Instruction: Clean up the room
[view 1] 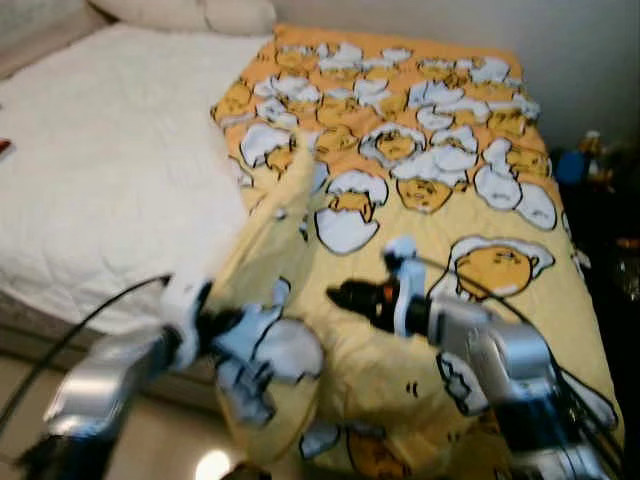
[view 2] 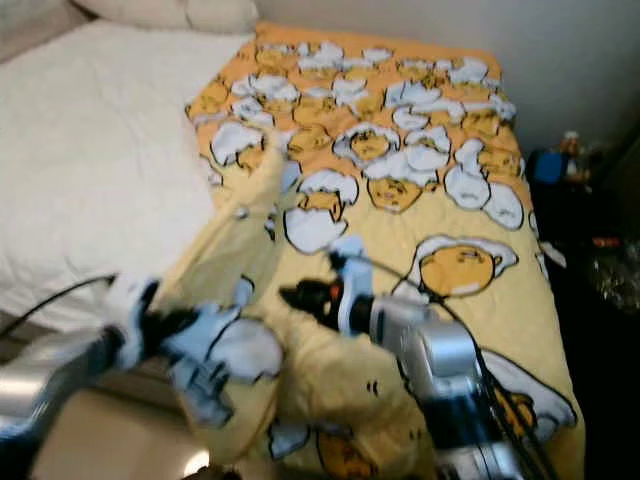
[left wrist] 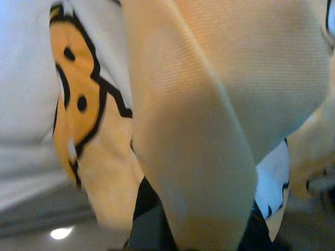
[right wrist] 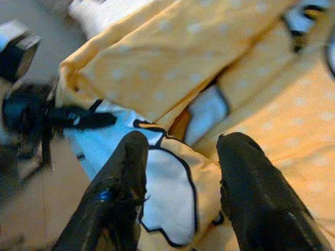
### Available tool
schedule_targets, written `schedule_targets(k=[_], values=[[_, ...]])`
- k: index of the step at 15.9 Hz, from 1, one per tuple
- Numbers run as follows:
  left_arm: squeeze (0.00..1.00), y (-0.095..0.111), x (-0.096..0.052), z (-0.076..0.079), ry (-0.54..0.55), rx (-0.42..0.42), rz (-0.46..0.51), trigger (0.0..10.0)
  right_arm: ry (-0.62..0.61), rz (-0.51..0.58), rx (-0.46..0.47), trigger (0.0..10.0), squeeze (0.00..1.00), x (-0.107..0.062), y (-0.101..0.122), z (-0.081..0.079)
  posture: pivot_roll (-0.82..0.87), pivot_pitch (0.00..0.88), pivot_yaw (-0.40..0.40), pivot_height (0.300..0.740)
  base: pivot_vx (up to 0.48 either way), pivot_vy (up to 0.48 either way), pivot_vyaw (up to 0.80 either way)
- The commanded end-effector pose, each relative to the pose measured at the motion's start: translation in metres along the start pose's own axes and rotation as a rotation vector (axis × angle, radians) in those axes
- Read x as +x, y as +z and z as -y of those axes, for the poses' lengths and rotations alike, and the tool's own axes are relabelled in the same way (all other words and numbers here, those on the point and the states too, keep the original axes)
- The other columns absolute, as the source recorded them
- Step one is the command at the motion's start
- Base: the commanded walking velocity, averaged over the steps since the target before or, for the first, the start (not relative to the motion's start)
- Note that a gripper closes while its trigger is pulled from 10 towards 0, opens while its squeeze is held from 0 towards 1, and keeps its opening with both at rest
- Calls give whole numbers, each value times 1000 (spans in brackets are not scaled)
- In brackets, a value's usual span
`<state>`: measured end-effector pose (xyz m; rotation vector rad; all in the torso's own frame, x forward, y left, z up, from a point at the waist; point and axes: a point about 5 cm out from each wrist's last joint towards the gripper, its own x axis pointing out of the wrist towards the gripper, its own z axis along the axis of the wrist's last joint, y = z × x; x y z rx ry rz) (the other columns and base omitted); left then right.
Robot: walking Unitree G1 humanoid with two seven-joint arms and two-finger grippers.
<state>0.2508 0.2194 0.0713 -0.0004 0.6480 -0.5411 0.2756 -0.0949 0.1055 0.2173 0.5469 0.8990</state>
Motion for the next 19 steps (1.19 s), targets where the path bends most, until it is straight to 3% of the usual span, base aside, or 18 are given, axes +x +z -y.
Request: schedule_targets(k=[1, 4, 8, 9, 13, 15, 18, 19], values=[[0, -7, -18, -7, 6, 18, -55, 0, 12, 8, -95, 10000, 0, -8, 4, -5, -82, 0, 32, 740, 0, 0, 0], [0, -24, -55, -27, 150, -11, -162, 0, 78, 74, -199, 10000, 0, -15, 10, -18, -65, 0, 38, 740, 0, 0, 0], [0, -38, -92, -44, 362, -67, -228, 0, 141, 45, -282, 10000, 0, -12, 7, -27, -44, 0, 31, 740, 0, 0, 0], [0, -45, -102, -51, 421, -22, -274, 0, 151, 34, -310, 10000, 0, -9, 5, -28, -40, 0, 30, 740, 0, 0, 0], [0, -57, -118, -58, 486, 6, -407, 0, 173, 8, -383, 10000, 0, -4, 2, -31, -37, 0, 42, 740, 0, 0, 0], [0, -69, -134, -64, 553, 30, -520, 0, 179, 2, -393, 10000, 0, -2, 0, -31, -34, 0, 44, 740, 0, 0, 0], [0, -73, -143, -71, 602, 67, -565, 0, 192, 2, -400, 10000, 0, 0, -2, -33, -30, 0, 42, 740, 0, 0, 0], [0, -72, -143, -71, 600, 86, -572, 1137, 193, 2, -400, 10000, 0, 1, -3, -33, -27, 0, 40, 740, 0, 0, 0]])
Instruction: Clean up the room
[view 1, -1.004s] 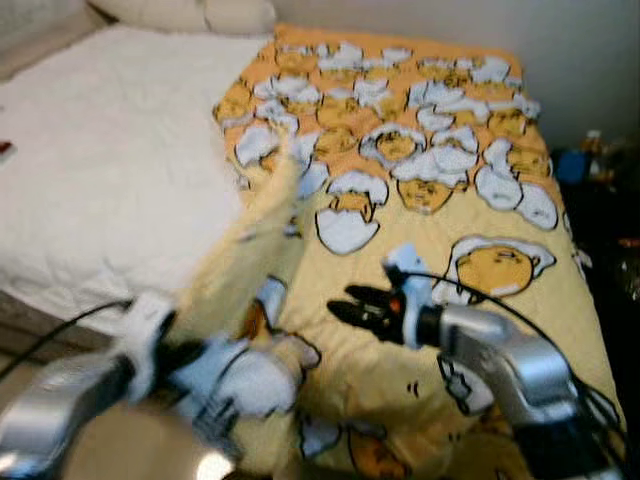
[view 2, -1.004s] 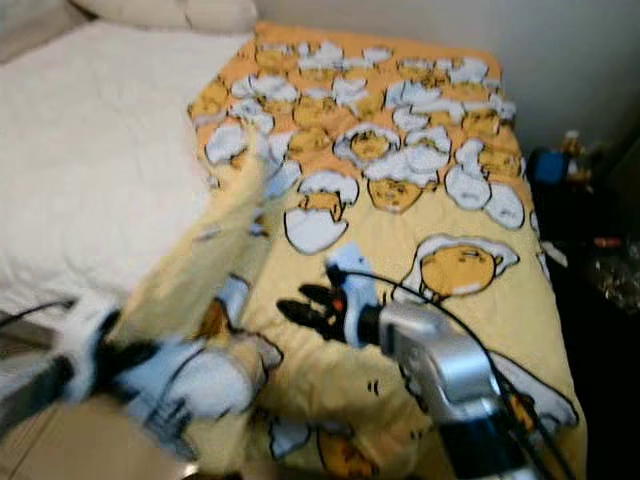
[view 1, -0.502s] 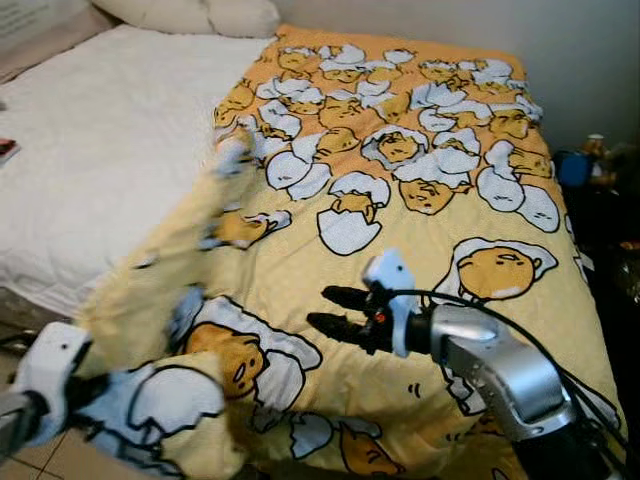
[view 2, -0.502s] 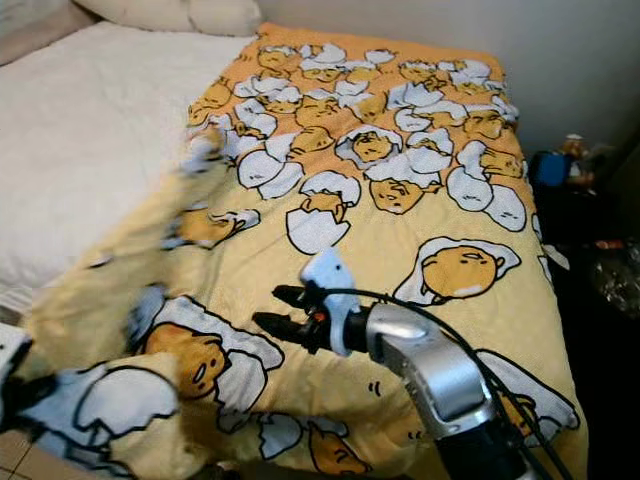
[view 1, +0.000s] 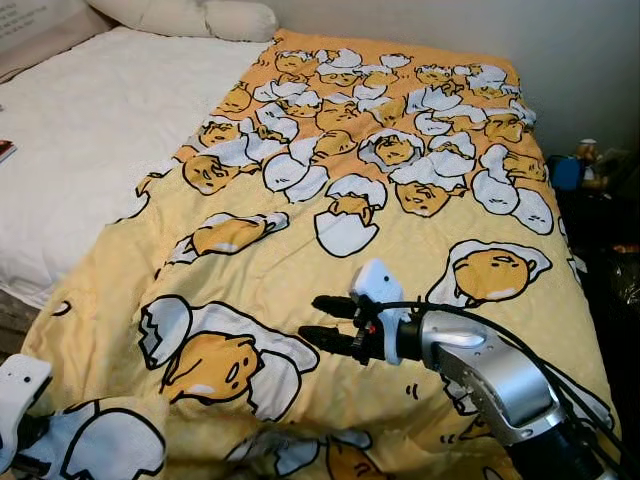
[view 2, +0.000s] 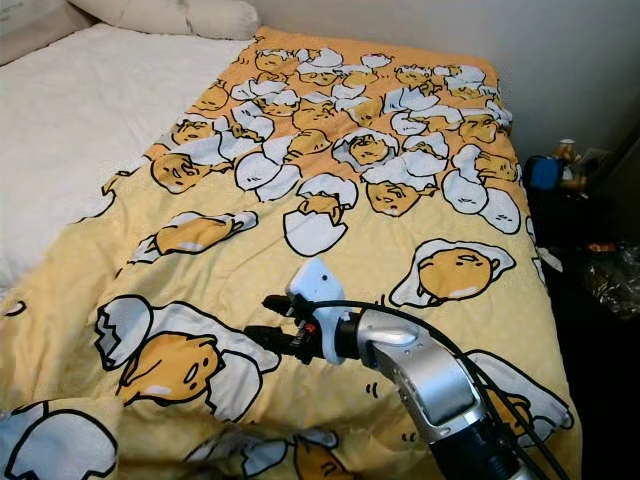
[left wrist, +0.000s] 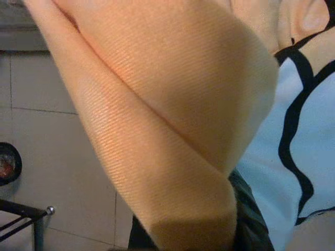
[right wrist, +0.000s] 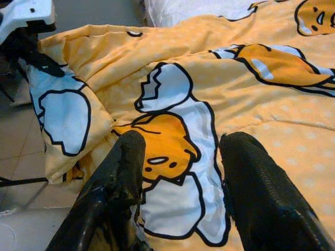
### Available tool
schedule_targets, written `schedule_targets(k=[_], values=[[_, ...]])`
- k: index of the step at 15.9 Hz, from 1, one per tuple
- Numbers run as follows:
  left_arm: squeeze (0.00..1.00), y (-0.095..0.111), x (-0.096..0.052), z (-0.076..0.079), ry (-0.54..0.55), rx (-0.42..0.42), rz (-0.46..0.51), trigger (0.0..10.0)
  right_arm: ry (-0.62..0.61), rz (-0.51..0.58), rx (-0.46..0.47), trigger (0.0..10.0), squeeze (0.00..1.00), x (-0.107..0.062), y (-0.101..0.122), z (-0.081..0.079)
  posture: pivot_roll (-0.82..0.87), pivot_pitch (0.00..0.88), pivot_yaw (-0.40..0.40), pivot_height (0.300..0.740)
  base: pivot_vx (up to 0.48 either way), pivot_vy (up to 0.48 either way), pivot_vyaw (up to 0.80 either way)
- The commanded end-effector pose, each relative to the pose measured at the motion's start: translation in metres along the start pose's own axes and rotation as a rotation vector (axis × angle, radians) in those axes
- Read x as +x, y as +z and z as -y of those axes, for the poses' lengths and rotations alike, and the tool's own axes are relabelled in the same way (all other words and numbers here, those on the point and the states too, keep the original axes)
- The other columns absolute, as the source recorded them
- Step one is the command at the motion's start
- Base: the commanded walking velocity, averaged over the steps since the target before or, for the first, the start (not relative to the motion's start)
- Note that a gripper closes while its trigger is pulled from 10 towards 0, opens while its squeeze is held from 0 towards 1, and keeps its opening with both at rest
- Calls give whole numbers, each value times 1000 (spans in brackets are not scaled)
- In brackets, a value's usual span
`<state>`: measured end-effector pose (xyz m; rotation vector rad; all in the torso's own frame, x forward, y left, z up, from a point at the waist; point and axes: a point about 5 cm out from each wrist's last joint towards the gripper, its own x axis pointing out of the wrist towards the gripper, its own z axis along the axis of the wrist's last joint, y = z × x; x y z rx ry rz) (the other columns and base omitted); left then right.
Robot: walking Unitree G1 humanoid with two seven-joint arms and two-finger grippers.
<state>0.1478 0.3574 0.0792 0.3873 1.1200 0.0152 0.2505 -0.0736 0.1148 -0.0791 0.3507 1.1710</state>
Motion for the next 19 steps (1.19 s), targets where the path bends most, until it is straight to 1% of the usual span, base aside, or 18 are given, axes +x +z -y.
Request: schedule_targets(k=[1, 2, 3, 5, 8, 12, 14, 16, 17, 18, 19], values=[[0, 4, -1, -8, 69, 59, 2, 10000, 2, 2, -20, 10000, 0, 0, 1, 2, -26, 0, 37, 740, 0, 0, 0], [655, 5, 0, -10, 85, 64, 10, 10000, 4, 2, -21, 10000, 0, 1, 1, 2, -26, 0, 37, 740, 0, 0, 0], [1000, 5, 0, -11, 85, 64, 9, 10000, 5, 3, -22, 10000, 0, 1, 1, 2, -27, 0, 43, 740, 0, 0, 0], [1000, 3, -3, -18, 117, 71, -4, 10000, 3, 3, -24, 10000, 0, 2, -1, 3, -35, 0, 48, 740, 0, 0, 0], [1000, 0, -5, -24, 135, 77, -20, 10000, 2, 7, -17, 10000, 0, 2, -2, 1, -34, 0, 47, 740, 0, 0, 0], [1000, -5, -6, -26, 125, 70, -39, 10000, 21, 8, -14, 10000, 0, 3, -3, 0, -27, 0, 48, 740, 0, 0, 0], [1000, -3, -8, -26, 126, 73, -28, 10000, 13, 9, -11, 10000, 0, 2, -4, 2, -28, 0, 50, 740, 0, 0, 0], [1000, 15, -8, -23, 104, 54, 67, 10000, -25, 15, 8, 10000, 0, -2, -6, 5, -35, 0, 58, 740, 0, 0, 0], [1000, 45, -7, -8, 44, 43, 259, 10000, -110, 25, 33, 10000, 0, -6, -10, 10, -41, 0, 61, 740, 0, 0, 0], [1000, 69, -8, 6, -8, 28, 412, 10000, -215, 44, 73, 10000, 0, -10, -14, 15, -46, 0, 63, 740, 0, 0, 0], [1000, 79, -9, 15, -39, 22, 485, 10000, -275, 49, 104, 10000, 0, -11, -17, 19, -48, 0, 63, 740, 0, 0, 0]])
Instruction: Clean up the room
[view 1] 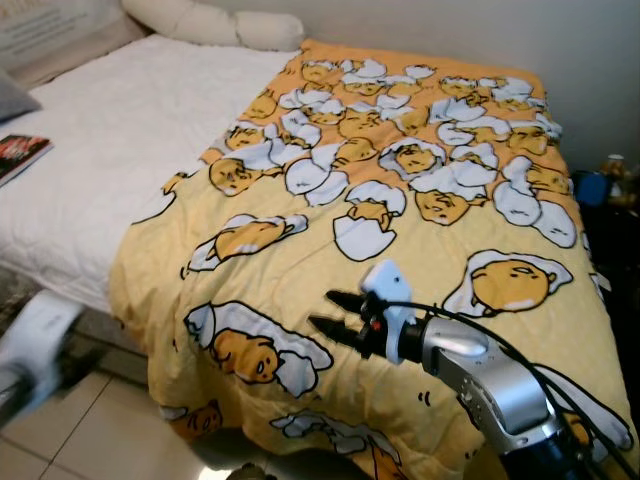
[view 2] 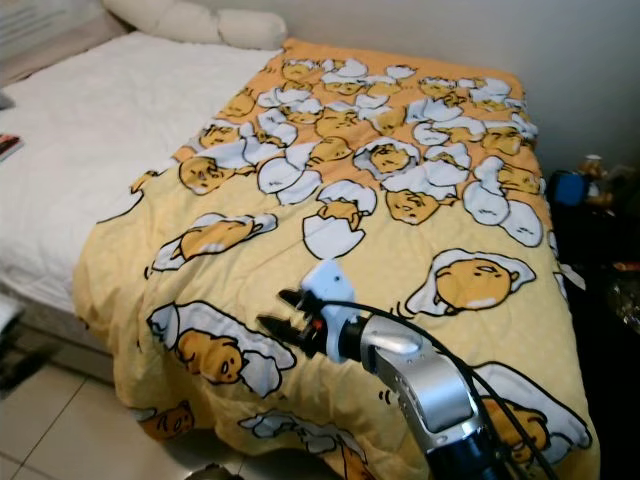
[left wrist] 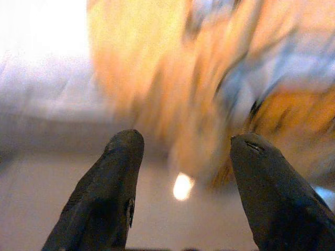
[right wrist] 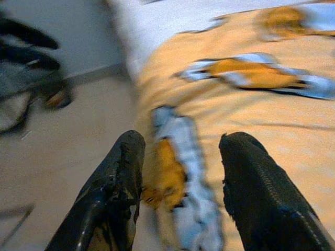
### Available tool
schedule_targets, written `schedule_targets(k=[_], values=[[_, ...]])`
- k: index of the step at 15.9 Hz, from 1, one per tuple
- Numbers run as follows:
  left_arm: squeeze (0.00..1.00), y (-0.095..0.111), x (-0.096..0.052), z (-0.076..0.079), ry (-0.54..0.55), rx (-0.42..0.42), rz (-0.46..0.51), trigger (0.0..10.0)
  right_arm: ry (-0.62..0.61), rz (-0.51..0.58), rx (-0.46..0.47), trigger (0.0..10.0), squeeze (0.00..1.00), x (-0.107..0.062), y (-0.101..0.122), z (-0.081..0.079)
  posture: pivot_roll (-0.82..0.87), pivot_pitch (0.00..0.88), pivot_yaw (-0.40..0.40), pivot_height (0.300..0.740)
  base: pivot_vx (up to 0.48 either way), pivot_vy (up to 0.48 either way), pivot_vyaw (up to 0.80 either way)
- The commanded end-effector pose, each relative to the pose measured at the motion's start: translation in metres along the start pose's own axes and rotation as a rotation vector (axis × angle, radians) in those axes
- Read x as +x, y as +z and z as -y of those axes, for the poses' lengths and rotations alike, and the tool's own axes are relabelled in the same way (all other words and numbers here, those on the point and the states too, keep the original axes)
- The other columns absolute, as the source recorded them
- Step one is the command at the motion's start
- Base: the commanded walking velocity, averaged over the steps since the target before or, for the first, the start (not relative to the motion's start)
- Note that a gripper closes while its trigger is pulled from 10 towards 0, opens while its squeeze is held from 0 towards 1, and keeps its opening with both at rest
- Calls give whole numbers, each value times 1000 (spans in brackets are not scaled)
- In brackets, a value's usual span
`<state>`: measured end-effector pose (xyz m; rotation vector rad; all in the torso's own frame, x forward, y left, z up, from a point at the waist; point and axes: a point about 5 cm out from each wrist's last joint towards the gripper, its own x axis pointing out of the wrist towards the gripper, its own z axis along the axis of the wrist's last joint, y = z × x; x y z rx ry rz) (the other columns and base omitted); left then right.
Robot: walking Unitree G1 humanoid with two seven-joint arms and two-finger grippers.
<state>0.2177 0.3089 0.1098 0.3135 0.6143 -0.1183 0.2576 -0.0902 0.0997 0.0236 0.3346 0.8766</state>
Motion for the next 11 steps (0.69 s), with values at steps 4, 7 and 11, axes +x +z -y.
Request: schedule_targets(k=[4, 7, 11], values=[[1000, 44, 21, 59, -104, -86, 261, 10000, -324, 59, 112, 10000, 0, -20, -10, 24, -67, 0, 62, 740, 0, 0, 0], [1000, 63, 32, 100, -126, -163, 400, 10000, -485, 75, 163, 10000, 0, -30, -17, 27, -89, 0, 66, 740, 0, 0, -496], [875, 68, 30, 122, -133, -158, 432, 10000, -640, 93, 219, 10000, 0, -46, -27, 29, -78, 0, 45, 740, 0, 0, -744]])
